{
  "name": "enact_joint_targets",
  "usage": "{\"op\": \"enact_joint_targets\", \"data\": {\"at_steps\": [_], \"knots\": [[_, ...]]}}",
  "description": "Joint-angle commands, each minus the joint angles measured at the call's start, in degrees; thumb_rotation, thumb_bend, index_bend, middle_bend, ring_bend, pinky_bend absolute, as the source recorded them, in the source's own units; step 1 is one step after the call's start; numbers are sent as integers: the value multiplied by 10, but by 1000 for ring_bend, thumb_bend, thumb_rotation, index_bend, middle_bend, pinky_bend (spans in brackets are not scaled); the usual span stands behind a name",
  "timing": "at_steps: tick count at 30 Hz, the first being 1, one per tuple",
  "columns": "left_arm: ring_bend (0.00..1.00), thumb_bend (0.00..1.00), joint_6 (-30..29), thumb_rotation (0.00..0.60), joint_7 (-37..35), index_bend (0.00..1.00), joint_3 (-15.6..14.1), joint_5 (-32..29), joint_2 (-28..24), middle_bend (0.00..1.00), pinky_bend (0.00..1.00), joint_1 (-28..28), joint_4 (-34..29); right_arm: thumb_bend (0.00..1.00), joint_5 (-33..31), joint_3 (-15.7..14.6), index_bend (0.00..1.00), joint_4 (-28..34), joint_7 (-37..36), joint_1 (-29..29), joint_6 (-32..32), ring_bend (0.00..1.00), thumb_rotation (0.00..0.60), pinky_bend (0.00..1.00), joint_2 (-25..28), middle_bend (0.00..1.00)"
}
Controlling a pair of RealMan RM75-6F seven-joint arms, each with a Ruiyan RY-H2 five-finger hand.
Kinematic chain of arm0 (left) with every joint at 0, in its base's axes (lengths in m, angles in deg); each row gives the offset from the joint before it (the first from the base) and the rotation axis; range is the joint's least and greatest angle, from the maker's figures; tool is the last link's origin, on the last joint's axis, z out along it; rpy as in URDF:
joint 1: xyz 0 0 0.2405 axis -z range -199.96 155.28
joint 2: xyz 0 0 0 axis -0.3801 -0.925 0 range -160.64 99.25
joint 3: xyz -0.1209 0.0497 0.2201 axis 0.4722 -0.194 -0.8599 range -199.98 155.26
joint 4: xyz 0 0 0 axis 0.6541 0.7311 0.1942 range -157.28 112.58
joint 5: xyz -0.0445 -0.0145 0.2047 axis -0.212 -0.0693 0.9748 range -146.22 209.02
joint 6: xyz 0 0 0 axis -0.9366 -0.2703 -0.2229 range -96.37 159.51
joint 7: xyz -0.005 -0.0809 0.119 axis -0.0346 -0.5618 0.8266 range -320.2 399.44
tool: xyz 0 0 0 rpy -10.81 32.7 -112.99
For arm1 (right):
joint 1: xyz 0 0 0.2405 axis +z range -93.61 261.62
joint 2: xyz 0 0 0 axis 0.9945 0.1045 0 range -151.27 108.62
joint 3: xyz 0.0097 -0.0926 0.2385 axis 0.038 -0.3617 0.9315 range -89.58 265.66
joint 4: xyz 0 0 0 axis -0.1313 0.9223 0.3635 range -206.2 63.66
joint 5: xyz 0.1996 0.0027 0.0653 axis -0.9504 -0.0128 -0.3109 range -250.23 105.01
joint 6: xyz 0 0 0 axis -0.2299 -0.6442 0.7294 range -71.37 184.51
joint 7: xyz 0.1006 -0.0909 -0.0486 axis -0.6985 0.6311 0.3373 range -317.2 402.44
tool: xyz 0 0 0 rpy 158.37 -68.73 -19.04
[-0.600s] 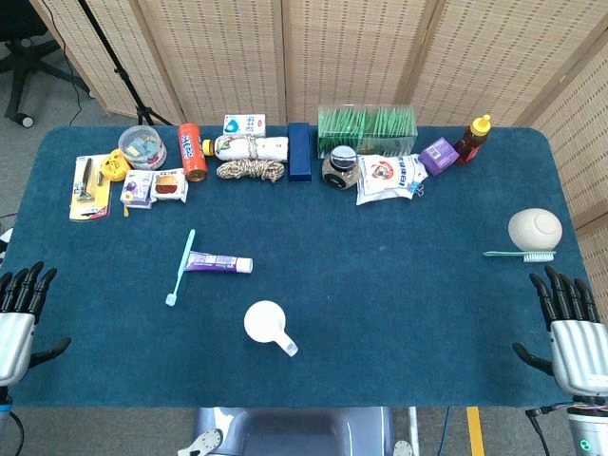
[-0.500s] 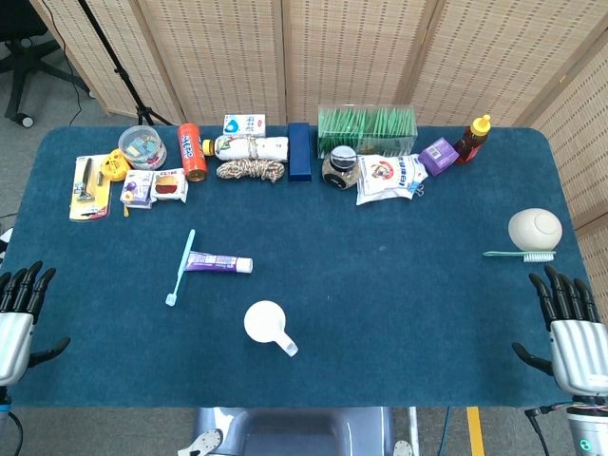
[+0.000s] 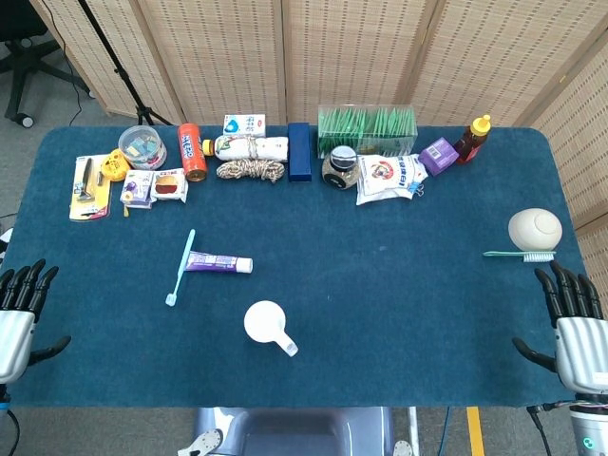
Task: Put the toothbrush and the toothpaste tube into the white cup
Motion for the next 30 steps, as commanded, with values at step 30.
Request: {"op": "enact_joint_targets", "data": {"at_steps": [30], "knots": [[0,79,27,600,-198,172,19,161,133,0,0,174,371,0,2,3,0,3,-25,-9,17,0,600,0,12,0]]}}
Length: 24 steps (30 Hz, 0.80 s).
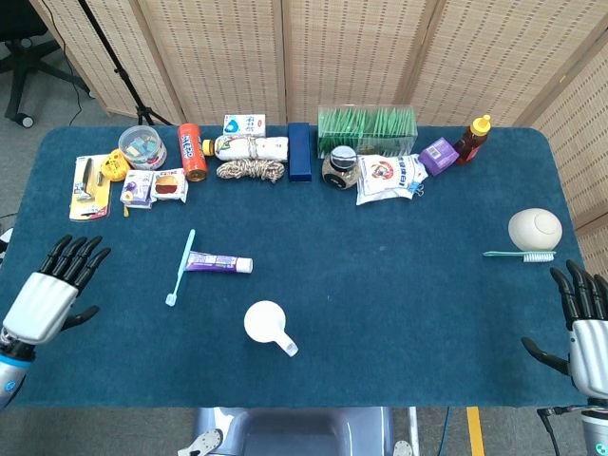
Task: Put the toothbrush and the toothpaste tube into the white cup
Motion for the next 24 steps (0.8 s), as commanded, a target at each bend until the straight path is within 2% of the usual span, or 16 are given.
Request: {"op": "enact_joint_targets", "data": {"at_steps": [1,3,4,7,13,17,24], "knots": [[0,86,5,600,-44,211,7,41,64,0,0,61,114,0,-3,1,0,-1,2,2,-3,0,600,0,-1,0],[0,117,7,600,-44,257,-1,65,90,0,0,87,175,0,-8,3,0,-2,2,4,-7,0,600,0,-2,0],[0,163,12,600,-48,271,-10,75,106,0,0,100,214,0,-10,4,0,-2,3,4,-8,0,600,0,-3,0],[0,256,25,600,-49,286,-29,90,136,0,0,121,279,0,-13,4,0,-4,8,4,-9,0,600,0,-5,0],[0,261,39,600,-52,288,-48,96,188,0,0,156,368,0,-19,4,0,-8,28,9,-19,0,600,0,-15,0],[0,264,43,600,-65,288,-56,98,207,0,0,169,401,0,-23,6,0,-10,37,13,-24,0,600,0,-20,0],[0,267,47,600,-120,292,-77,92,259,0,0,200,512,0,-61,18,0,-22,69,28,-51,0,600,0,-39,0]]}}
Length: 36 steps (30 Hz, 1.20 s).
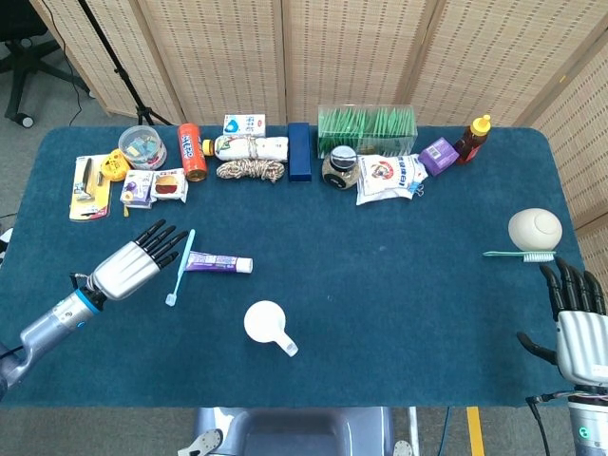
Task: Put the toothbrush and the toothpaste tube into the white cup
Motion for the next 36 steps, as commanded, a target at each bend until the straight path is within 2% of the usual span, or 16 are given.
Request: {"op": "enact_joint_targets", "data": {"at_steps": [1,6,15,36], "knots": [[0,266,-8,600,-26,295,-17,-3,32,0,0,17,62,0,-18,6,0,-8,8,8,-16,0,600,0,-8,0],[0,266,9,600,-36,313,-32,-10,57,0,0,26,96,0,-26,8,0,-13,10,11,-21,0,600,0,-12,0],[0,269,30,600,-35,342,-49,-22,91,0,0,38,120,0,-38,12,0,-19,6,12,-23,0,600,0,-12,0],[0,288,39,600,-35,421,-72,-52,115,0,0,37,132,0,-41,12,0,-18,2,12,-20,0,600,0,-9,0]]}}
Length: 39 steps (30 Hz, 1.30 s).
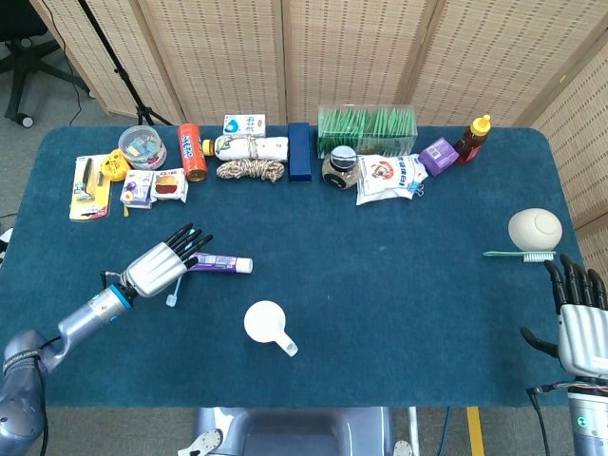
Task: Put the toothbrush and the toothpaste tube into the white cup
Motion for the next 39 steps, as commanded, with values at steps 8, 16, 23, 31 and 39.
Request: {"op": "enact_joint_targets", "data": {"at_steps": [8,16,23,31,39], "knots": [[0,303,4,600,6,444,-4,-11,7,0,0,4,2,0,-2,1,0,-1,-4,0,1,0,600,0,2,0],[0,303,9,600,9,479,-8,-16,7,0,0,2,4,0,0,0,0,-1,-6,0,2,0,600,0,3,0],[0,304,14,600,10,488,-11,-20,7,0,0,-3,6,0,0,0,0,0,-8,-1,3,0,600,0,4,0],[0,335,17,600,11,529,-14,-26,9,0,0,-3,7,0,2,-1,0,1,-4,0,3,0,600,0,3,0],[0,345,18,600,16,523,-18,-28,9,0,0,-1,8,0,6,-2,0,4,-3,-1,7,0,600,0,4,0]]}}
